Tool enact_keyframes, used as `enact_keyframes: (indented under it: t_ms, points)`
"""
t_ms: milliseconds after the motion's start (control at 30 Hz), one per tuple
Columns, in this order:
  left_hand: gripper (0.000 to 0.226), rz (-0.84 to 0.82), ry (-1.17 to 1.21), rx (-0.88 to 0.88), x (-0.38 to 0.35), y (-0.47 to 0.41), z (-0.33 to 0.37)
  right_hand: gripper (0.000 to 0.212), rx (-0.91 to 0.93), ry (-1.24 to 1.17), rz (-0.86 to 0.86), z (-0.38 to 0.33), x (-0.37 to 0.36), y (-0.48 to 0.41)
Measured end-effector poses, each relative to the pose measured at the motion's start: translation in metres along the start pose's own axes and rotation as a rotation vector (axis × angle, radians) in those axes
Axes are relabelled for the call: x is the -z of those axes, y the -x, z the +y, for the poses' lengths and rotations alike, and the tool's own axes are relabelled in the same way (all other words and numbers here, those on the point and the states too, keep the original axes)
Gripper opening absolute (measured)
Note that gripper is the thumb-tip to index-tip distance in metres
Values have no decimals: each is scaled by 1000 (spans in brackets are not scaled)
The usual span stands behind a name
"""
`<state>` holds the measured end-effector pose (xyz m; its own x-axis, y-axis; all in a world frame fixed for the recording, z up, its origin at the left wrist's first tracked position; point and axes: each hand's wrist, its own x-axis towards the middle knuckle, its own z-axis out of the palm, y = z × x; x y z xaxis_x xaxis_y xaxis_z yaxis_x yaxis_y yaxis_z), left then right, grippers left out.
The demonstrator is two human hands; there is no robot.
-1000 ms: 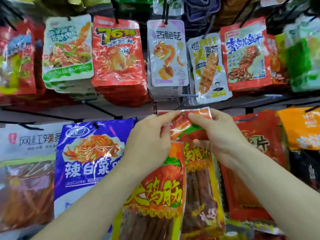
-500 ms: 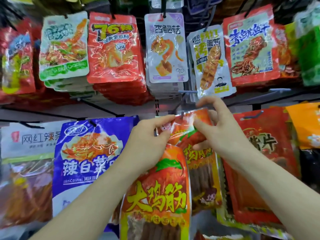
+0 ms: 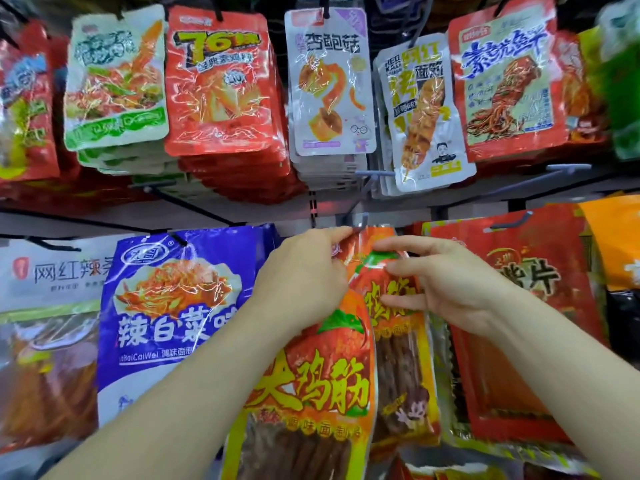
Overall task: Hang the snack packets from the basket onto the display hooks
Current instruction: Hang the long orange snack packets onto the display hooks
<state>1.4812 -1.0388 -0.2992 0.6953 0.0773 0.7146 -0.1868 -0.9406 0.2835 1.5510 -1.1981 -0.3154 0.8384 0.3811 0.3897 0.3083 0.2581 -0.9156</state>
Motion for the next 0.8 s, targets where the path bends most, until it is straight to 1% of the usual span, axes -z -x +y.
enact_keyframes:
  t_ms: [67,200,233,300,367,467,533,600,667,700,733,767,800]
  points:
    - [51,21,-10,6,1,3,-1,23,1,3,31,5,-1,-3]
    - [39,241,2,16,5,7,-8,18,21,50,121,15,-9,-20]
    - [36,264,17,2,4,9,-8,18,26,68,143,17,-11,-25]
    - [34,212,21,-39,-5,10,-7,20,28,97,184,21,-14,-33]
    - [38,92,-1,-12,-20,3,-10,22,11,111,168,24,-15,-38]
    - [47,-62,-39,59,-38,-14,-19,40,-57,192,-11,24,-11,-30]
    - [45,-111,-65,61,-44,-21,-22,45,-71,275,-88,20,-4,-16]
    - [43,-139,-70,64,-49,-24,-24,47,9,421,-69,13,-1,-5]
    - [43,-163,-68,64,-52,-27,-26,46,223,685,28,9,1,-2]
    - [43,-173,-68,59,-53,-29,-27,44,322,773,78,8,0,-3]
    - [43,-181,-65,54,-54,-30,-29,41,379,795,102,8,-3,-6]
    - [45,-188,-59,47,-55,-32,-31,38,384,763,98,9,-5,-10]
    - [46,-197,-56,39,-56,-33,-32,36,332,685,72,12,-8,-14]
